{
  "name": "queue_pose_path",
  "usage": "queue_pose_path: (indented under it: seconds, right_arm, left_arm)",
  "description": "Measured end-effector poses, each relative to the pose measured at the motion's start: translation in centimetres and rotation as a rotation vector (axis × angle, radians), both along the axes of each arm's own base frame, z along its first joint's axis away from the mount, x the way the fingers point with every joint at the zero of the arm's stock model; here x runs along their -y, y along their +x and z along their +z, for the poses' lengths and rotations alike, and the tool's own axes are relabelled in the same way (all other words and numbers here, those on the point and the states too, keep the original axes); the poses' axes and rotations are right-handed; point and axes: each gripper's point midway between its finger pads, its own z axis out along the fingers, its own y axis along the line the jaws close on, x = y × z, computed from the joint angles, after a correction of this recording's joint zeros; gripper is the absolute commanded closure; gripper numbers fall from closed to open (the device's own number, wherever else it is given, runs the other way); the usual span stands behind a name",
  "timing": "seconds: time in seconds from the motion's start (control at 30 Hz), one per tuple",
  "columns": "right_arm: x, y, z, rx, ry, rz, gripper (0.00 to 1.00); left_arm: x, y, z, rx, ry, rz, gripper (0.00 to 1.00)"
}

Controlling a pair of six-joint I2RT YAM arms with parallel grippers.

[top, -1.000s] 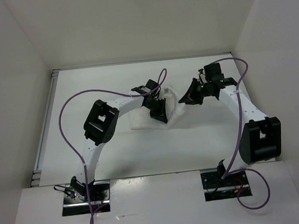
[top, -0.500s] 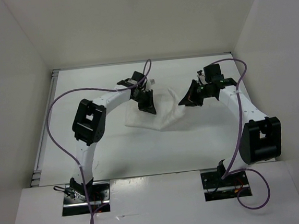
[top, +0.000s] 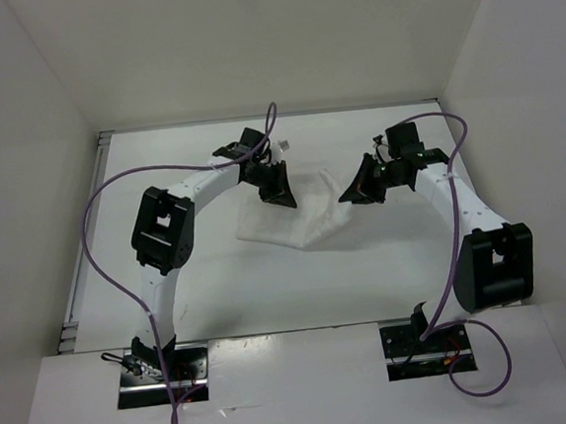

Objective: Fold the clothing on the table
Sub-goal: Fold the skirt

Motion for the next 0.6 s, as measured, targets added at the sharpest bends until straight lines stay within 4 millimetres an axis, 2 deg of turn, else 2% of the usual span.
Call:
queue_pose_path:
  seconds: [0.17,0.5,0.6]
  right_arm:
    - [0.0,-0.1,0.3,0.007,0.001,0.000,1.00]
    - [-0.6,-0.4,0.5,0.009,0.006,0.013,1.00]
    - [-1.5,-0.8,0.6,0.008,0.009,0.038,1.00]
  left_arm:
    - [1.5,0.3,-0.1,-0.015,-0.058,-0.023,0.93]
    - [3.1,0.8,-4.9,-0.116,-0.058,-0.011,0.93]
    - [4.0,0.8,-5.4,-0.138,-0.073,-0.015,0.93]
